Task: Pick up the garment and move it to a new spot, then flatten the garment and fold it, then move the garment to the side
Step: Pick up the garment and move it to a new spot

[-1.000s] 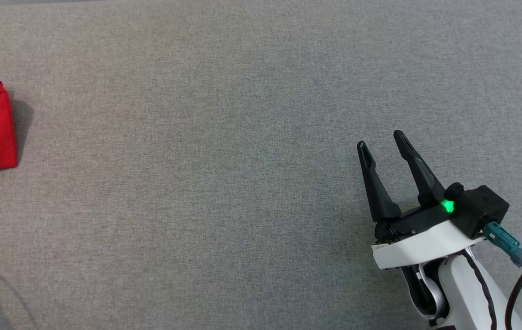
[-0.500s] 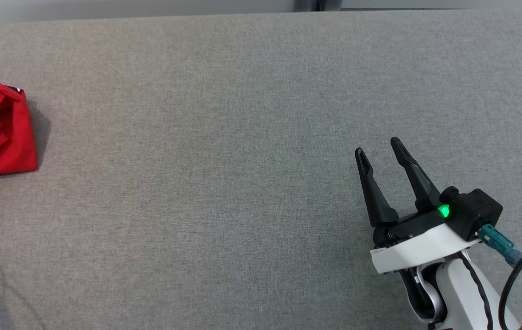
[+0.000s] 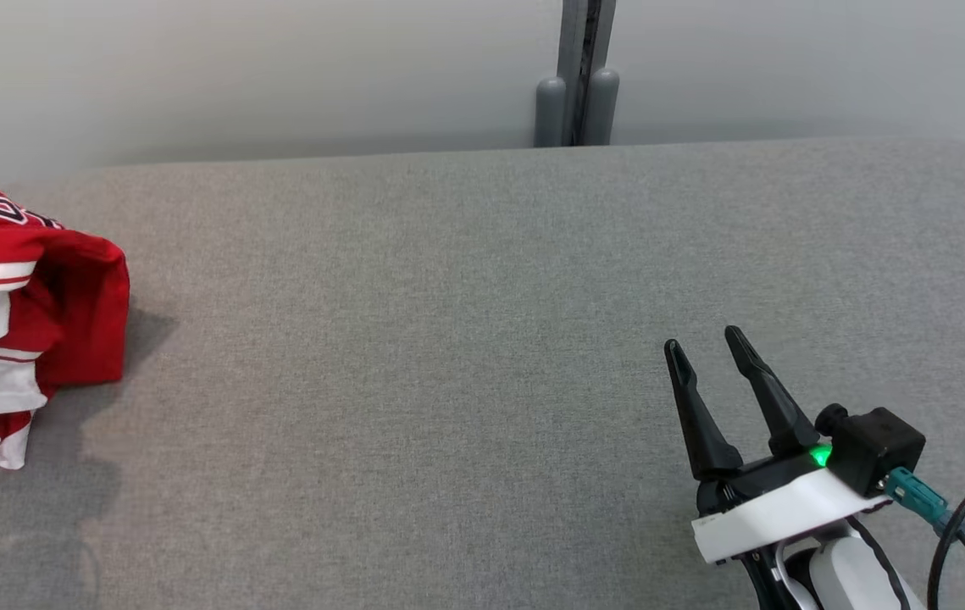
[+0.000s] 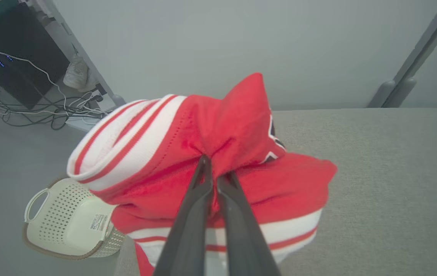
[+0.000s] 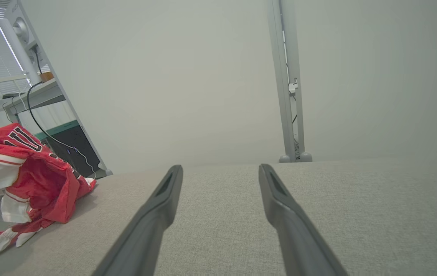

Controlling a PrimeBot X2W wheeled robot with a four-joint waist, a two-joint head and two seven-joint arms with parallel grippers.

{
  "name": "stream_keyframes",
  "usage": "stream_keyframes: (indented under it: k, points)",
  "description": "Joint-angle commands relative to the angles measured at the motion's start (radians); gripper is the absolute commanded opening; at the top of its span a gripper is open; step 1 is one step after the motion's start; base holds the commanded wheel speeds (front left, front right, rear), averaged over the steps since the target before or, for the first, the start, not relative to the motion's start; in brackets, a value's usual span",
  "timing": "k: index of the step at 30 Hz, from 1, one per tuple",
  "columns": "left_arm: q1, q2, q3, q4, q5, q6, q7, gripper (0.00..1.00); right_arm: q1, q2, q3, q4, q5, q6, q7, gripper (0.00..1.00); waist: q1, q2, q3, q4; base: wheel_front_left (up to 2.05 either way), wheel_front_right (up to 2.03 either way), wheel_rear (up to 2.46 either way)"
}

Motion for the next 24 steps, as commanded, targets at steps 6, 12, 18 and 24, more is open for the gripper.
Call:
stream_keyframes:
  k: [6, 12, 18, 24]
  points:
    - [-0.03, -0.012, -0.079, -0.098, 0.019, -0.002, -0.01, 0.0, 0.045, -0.009, -0.011, -0.003, 0.017, 0.002, -0.005, 1.0, 0.0, 0.0, -0.069, -0.056, 0.0, 0.0, 0.0]
    - [-0.063, -0.075, -0.142, -0.209, 0.042, -0.001, 0.009, 0.0, 0.061, -0.008, -0.019, -0.004, 0.024, 0.002, -0.005, 1.0, 0.0, 0.0, -0.091, -0.128, 0.0, 0.0, 0.0]
    - [-0.106, -0.145, -0.177, -0.289, 0.062, 0.004, 0.039, 0.0, 0.056, -0.008, -0.023, -0.015, 0.033, 0.002, -0.005, 1.0, 0.0, 0.0, -0.083, -0.193, 0.0, 0.0, 0.0]
    - [-0.153, -0.223, -0.191, -0.396, 0.066, 0.011, 0.033, 0.0, 0.06, -0.008, -0.034, -0.029, 0.052, 0.002, -0.005, 1.0, 0.0, 0.0, -0.057, -0.264, 0.0, 0.0, 0.0]
